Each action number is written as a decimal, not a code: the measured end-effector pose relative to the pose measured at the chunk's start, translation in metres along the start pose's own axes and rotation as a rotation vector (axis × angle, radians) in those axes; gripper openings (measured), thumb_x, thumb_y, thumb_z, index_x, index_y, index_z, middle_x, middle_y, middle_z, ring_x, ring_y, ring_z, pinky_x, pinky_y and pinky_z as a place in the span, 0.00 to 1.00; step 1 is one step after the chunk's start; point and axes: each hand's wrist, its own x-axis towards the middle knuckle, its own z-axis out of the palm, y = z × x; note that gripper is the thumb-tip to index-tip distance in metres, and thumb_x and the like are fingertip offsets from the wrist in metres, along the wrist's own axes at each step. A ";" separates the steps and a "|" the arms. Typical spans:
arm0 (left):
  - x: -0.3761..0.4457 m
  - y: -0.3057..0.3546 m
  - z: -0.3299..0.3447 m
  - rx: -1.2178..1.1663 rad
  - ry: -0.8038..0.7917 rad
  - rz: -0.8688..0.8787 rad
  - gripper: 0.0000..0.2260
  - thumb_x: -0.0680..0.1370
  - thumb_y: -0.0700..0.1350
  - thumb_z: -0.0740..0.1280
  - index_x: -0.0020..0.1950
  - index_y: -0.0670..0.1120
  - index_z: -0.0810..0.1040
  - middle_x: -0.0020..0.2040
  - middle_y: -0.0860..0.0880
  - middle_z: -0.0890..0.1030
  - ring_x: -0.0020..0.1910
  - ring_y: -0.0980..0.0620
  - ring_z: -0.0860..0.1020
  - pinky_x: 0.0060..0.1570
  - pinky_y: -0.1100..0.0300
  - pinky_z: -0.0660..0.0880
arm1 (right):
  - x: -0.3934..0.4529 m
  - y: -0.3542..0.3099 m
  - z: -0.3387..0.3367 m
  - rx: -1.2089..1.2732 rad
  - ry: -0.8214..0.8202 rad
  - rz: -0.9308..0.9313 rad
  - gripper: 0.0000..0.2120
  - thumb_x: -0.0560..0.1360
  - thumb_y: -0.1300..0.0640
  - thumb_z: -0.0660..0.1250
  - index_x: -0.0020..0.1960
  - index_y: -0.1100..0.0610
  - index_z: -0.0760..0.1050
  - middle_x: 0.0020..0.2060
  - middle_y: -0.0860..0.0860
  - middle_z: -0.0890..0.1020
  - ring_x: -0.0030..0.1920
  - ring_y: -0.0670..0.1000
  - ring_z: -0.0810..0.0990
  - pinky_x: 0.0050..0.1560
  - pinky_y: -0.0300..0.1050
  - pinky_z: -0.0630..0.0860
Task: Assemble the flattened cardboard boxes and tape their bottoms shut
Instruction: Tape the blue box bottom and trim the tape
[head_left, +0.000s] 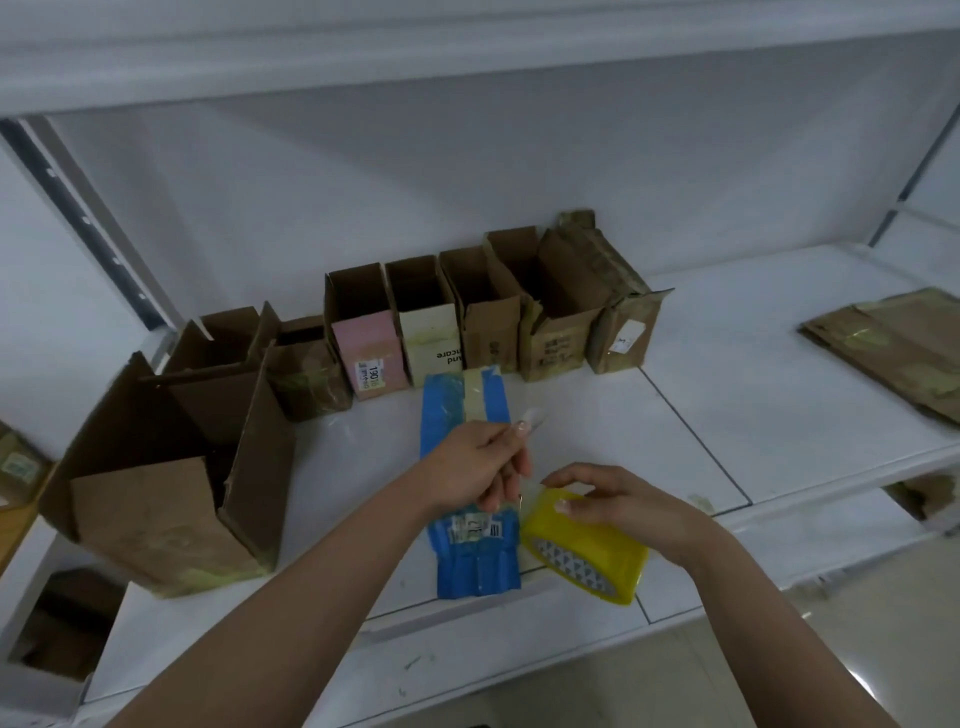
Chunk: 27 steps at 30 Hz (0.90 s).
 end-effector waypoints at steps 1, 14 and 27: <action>0.000 -0.001 0.000 0.018 0.006 0.015 0.21 0.84 0.54 0.54 0.41 0.41 0.75 0.29 0.48 0.79 0.21 0.55 0.70 0.25 0.66 0.69 | -0.001 0.001 0.000 0.001 0.003 -0.016 0.13 0.69 0.45 0.70 0.53 0.45 0.79 0.52 0.50 0.82 0.53 0.52 0.81 0.52 0.44 0.78; -0.001 0.016 0.004 0.263 -0.184 -0.045 0.18 0.84 0.50 0.54 0.40 0.45 0.74 0.32 0.51 0.76 0.26 0.58 0.72 0.30 0.67 0.71 | -0.007 -0.007 -0.026 -0.514 0.170 0.032 0.07 0.78 0.44 0.63 0.49 0.37 0.81 0.50 0.37 0.81 0.54 0.42 0.78 0.58 0.44 0.73; 0.027 0.041 0.039 1.244 -0.348 -0.165 0.13 0.81 0.41 0.55 0.54 0.39 0.78 0.36 0.49 0.70 0.32 0.53 0.68 0.28 0.60 0.62 | -0.032 -0.017 -0.009 -0.767 0.460 0.032 0.13 0.80 0.46 0.59 0.51 0.44 0.82 0.51 0.43 0.82 0.52 0.51 0.80 0.52 0.45 0.76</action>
